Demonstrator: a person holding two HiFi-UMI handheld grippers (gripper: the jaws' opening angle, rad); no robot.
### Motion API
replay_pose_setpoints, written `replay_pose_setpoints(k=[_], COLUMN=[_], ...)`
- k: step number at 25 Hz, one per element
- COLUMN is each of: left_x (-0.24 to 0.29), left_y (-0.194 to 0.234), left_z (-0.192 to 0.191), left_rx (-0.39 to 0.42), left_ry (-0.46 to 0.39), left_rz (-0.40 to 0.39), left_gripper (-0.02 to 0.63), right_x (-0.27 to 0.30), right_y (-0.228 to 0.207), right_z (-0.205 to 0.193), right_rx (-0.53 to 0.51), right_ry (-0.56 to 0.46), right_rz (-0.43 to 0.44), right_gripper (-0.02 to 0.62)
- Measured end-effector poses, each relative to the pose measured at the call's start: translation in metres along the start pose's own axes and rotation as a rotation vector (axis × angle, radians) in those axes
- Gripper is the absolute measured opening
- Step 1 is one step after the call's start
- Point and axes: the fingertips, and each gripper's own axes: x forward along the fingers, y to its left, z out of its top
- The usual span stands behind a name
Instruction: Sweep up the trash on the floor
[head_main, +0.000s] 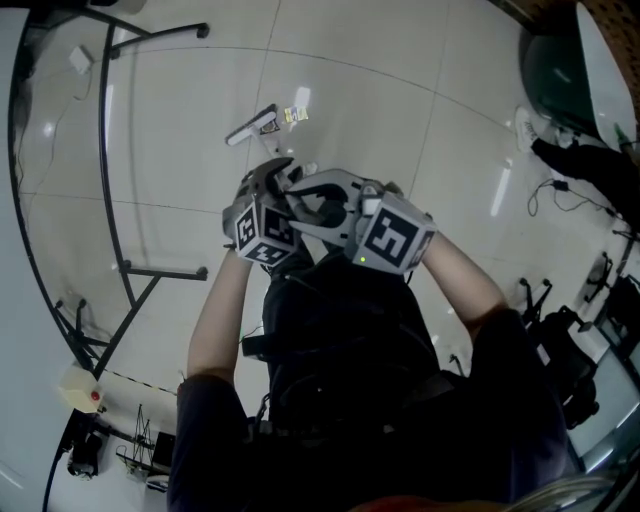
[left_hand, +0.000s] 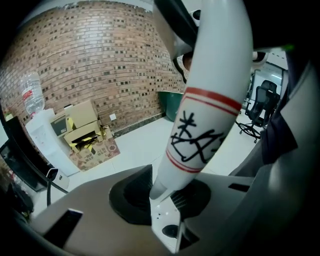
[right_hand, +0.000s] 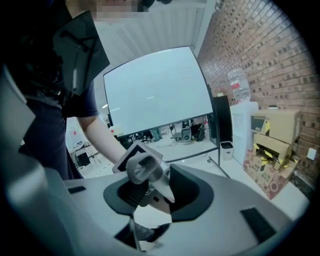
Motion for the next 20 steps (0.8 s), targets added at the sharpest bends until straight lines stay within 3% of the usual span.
replay_pose_setpoints(k=[3, 8, 11, 15, 20], left_x=[-0.001, -0.005, -0.01, -0.023, -0.063], left_y=[0.006, 0.041, 0.067, 0.095, 0.123], left_z=[0.001, 0.013, 0.023, 0.033, 0.071], left_rx=[0.013, -0.035, -0.003, 0.044, 0.042], left_ry=[-0.006, -0.041, -0.049, -0.072, -0.193], left_rz=[0.028, 0.097, 0.116, 0.117, 0.081], left_gripper=[0.061, 0.058, 0.055, 0.052, 0.052], right_x=[0.001, 0.008, 0.016, 0.029, 0.03], right_y=[-0.005, -0.034, -0.053, -0.068, -0.073], right_z=[0.006, 0.03, 0.051, 0.082, 0.143], right_rx=[0.018, 0.037, 0.01, -0.044, -0.073], right_ry=[-0.028, -0.11, -0.137, -0.161, -0.243], right_rz=[-0.022, -0.092, -0.142, -0.193, -0.249], right_gripper=[0.153, 0.15, 0.138, 0.13, 0.129])
